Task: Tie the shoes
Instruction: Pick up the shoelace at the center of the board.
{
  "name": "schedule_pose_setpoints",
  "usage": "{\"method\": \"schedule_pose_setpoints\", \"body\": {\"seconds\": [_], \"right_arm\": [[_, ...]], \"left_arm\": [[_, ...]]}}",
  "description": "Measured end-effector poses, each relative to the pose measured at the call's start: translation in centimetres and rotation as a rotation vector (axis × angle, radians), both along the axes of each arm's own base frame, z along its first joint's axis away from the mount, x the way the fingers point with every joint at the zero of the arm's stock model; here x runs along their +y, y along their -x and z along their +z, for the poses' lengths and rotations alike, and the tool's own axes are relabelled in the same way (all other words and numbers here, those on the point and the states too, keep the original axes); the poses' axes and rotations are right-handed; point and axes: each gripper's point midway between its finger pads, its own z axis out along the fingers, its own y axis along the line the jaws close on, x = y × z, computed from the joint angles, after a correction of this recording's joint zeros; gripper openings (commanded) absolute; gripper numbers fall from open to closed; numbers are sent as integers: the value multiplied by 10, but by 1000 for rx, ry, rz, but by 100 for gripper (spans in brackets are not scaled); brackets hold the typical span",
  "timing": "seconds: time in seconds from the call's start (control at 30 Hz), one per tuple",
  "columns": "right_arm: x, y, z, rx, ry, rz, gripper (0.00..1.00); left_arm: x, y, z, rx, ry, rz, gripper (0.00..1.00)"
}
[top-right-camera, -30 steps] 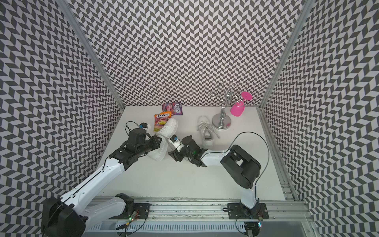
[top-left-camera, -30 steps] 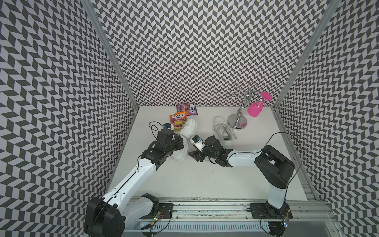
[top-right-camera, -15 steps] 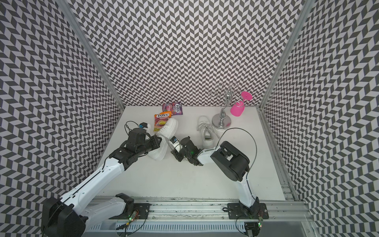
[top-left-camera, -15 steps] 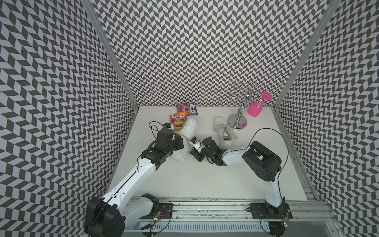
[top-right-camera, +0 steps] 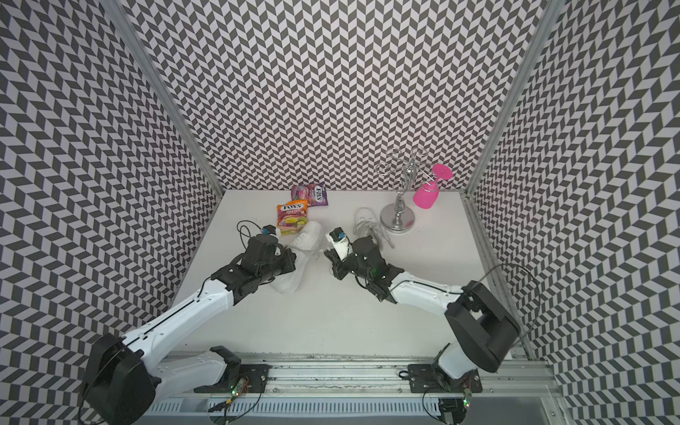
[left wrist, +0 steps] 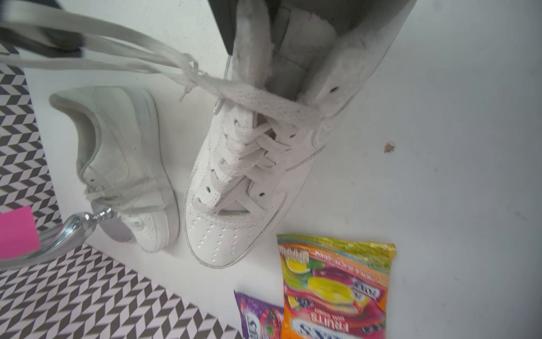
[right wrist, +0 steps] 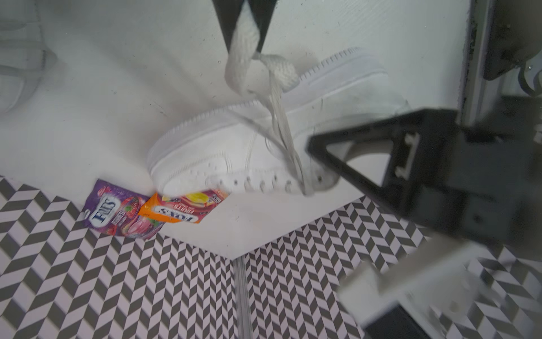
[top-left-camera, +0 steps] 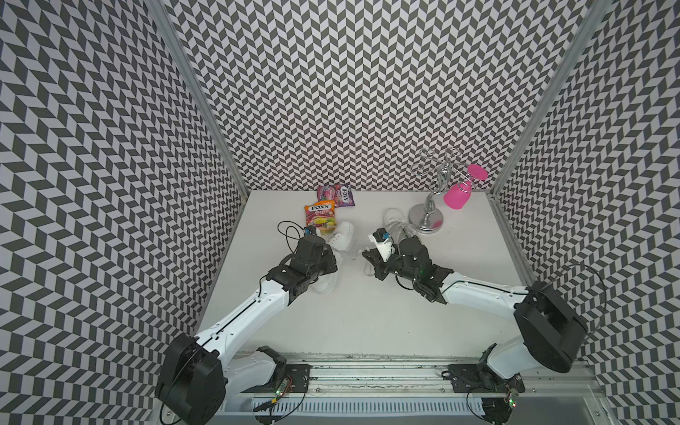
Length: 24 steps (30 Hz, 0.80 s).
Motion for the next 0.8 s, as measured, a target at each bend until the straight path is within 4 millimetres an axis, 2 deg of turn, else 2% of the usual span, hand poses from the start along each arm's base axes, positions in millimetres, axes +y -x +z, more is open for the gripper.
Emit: {"method": "schedule_pose_setpoints", "body": {"seconds": [0.13,0.27,0.4,0.63,0.7,0.8], "right_arm": [[-19,-1,15,9,24,-82,0],[-38,0,23,29,46,-159,0],[-51,2,22,51,66,-209,0],[-65,2,17,82,99,-269,0],[-68,1,15,87,104,-283,0],[-72,-1,13,91,114,-300,0]], "left_arm": [[-17,17,-35,74,-27,-46,0],[-40,21,-50,87,-38,-91,0],[-56,18,-60,92,-20,-111,15],[-73,15,-50,83,49,-155,45],[-78,17,-42,71,70,-183,52],[-83,23,-17,25,120,-233,62]]}}
